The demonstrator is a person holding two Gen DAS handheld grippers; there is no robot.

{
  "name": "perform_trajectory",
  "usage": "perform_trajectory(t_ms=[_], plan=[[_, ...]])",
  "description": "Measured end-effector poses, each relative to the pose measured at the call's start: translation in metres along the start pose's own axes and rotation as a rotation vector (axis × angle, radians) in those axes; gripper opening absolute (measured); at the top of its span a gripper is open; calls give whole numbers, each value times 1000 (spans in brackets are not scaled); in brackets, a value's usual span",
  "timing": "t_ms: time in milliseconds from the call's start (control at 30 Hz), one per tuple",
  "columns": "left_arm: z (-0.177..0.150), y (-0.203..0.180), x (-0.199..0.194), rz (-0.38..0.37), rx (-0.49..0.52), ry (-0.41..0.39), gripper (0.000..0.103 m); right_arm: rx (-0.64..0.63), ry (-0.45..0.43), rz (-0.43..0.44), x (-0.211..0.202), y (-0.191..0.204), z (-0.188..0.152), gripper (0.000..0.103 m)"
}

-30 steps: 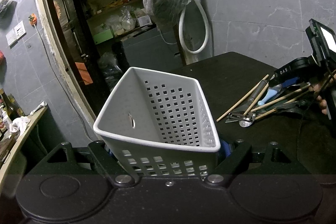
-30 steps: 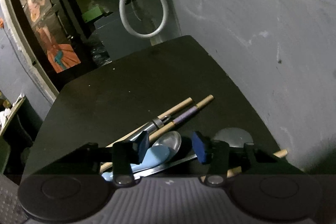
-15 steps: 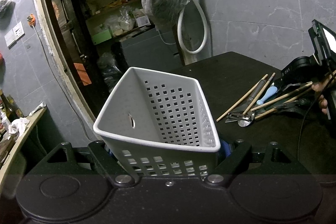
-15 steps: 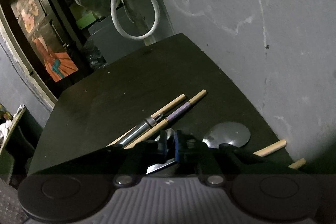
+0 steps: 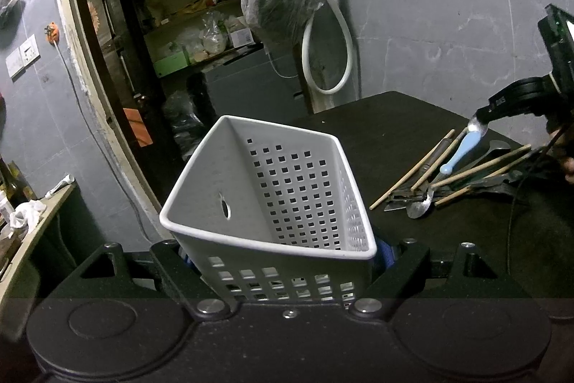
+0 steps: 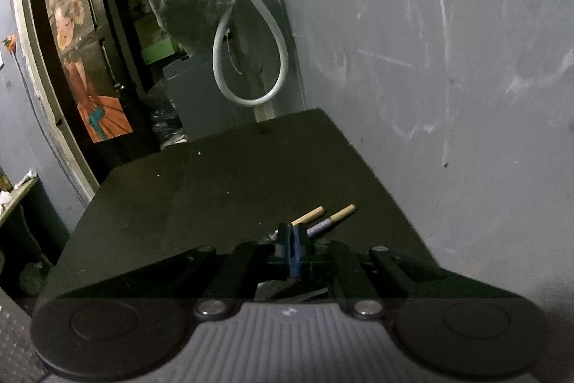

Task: Organize utensils
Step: 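Grasp a metal spoon from the utensil pile with the right gripper, then lower the spoon into the caddy held by the left gripper and release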

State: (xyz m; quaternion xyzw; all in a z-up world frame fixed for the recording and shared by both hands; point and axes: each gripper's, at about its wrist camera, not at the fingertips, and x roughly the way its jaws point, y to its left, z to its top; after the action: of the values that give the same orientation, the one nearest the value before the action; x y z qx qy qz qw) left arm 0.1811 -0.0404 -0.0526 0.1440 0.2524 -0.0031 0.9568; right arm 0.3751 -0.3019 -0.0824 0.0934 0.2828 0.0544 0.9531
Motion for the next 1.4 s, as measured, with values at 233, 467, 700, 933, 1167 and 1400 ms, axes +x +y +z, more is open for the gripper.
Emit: perform_trajectory(t_ms=[233, 467, 700, 933, 1167, 1400], plan=[[-1, 3, 2, -14, -1, -15, 85, -106, -65, -41, -31, 16, 4, 1], [-5, 8, 1, -27, -14, -30, 85, -195, -114, -61, -53, 33, 9, 1], [-8, 12, 1, -40, -21, -49, 85, -269, -156, -86, -70, 44, 14, 1], [-10, 15, 1, -52, -21, -61, 84, -310, -206, -72, -88, 58, 27, 1], [-11, 16, 1, -64, -20, -69, 84, -364, -331, 25, -125, 93, 55, 1], [-11, 19, 3, -73, -19, -73, 83, -429, -450, 182, -154, 136, 79, 1]])
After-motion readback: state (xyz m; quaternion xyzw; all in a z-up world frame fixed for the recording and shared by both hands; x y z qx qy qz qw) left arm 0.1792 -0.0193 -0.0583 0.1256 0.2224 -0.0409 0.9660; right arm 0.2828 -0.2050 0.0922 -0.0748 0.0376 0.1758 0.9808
